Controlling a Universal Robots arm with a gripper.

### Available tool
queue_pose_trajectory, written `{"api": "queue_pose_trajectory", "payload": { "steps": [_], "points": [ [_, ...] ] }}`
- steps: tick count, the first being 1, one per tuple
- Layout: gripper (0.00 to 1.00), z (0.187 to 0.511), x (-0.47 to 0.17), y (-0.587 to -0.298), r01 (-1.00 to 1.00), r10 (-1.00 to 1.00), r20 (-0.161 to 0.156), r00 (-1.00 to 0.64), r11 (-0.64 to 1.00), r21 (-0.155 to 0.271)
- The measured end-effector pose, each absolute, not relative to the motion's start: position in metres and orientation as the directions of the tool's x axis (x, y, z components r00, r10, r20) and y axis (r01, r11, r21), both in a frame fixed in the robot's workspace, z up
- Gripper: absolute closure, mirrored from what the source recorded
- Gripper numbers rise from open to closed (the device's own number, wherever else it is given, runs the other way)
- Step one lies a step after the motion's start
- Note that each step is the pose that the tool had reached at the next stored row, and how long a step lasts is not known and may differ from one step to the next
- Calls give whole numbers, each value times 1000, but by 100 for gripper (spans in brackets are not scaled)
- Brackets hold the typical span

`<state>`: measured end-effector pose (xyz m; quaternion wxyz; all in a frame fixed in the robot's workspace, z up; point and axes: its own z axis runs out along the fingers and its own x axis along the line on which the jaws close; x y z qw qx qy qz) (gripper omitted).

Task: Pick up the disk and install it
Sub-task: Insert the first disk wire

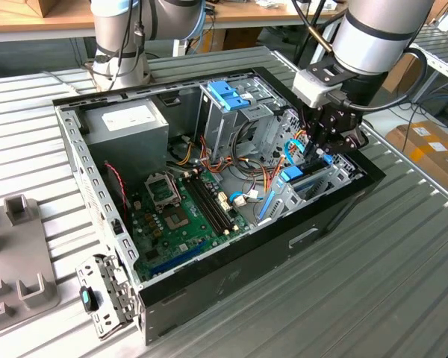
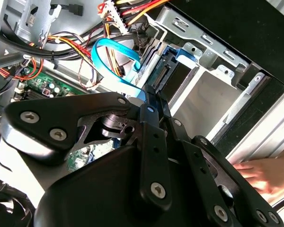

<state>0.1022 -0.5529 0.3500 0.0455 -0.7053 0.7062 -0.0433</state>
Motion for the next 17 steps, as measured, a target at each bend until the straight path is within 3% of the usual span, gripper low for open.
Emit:
{"api": "queue_pose_trajectory", "payload": {
  "steps": [17],
  "points": [
    [84, 349, 102, -555, -992, -1000, -5, 3, -2, -125]
  ]
}}
